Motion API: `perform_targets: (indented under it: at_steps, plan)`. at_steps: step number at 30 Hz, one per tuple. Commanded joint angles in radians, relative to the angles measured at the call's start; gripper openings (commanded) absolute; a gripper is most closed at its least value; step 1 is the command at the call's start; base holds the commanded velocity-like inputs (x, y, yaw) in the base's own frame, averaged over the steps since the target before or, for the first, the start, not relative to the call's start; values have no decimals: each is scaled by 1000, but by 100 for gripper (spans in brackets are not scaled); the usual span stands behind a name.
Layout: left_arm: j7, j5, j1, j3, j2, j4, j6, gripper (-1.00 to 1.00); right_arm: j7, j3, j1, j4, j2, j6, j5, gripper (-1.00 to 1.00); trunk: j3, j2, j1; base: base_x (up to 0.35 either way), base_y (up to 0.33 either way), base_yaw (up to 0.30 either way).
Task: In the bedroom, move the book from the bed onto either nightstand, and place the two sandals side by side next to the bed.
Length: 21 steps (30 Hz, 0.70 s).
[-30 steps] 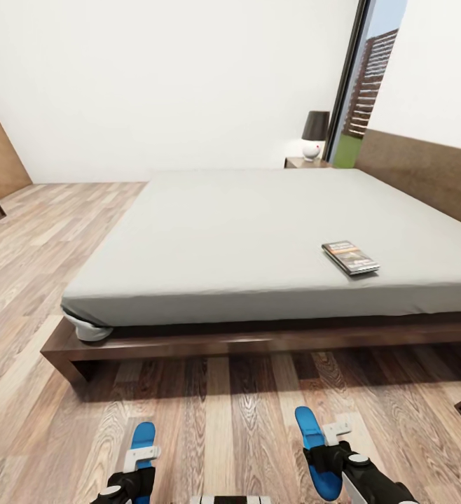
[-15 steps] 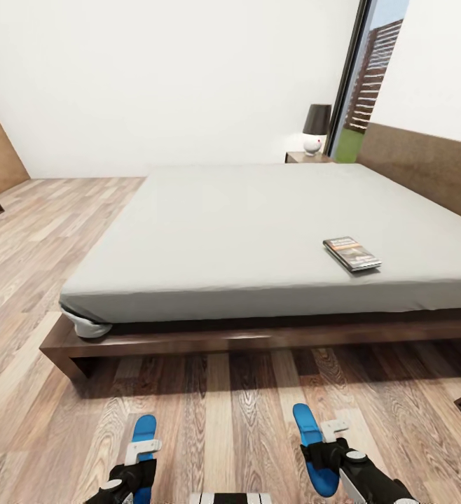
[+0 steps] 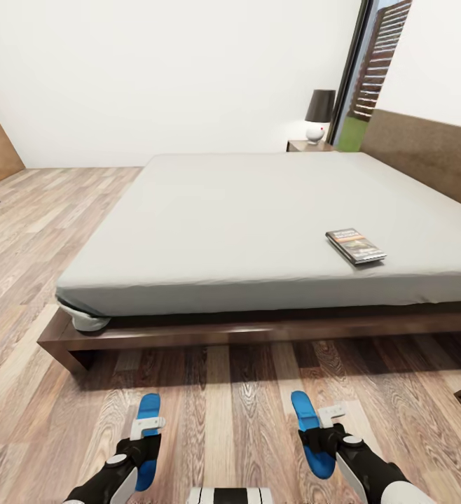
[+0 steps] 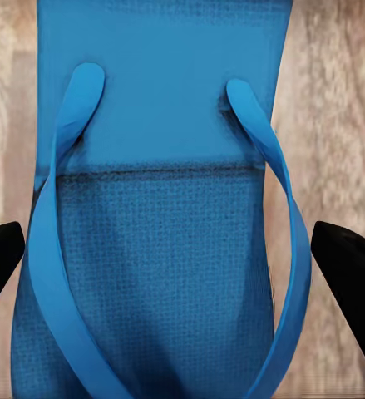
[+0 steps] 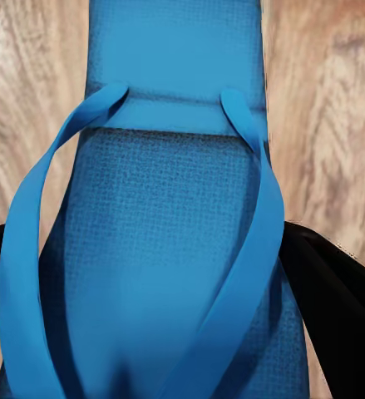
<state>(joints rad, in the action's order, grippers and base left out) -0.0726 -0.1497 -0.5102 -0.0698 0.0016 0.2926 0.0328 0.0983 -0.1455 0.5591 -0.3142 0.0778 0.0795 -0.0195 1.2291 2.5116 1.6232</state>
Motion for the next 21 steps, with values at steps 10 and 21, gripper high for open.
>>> perform_targets:
  at_steps: [10,21]
  plan:
    - [-8,-10,1,-18,1,-1,14,-100,1,-10,1,-2,0,4,-3,-100,36,2,4,0,0,0]
    - [-9,-10,1,-18,1,0,27,-100,2,-11,1,-3,0,-3,-3,-100,36,2,4,0,0,0]
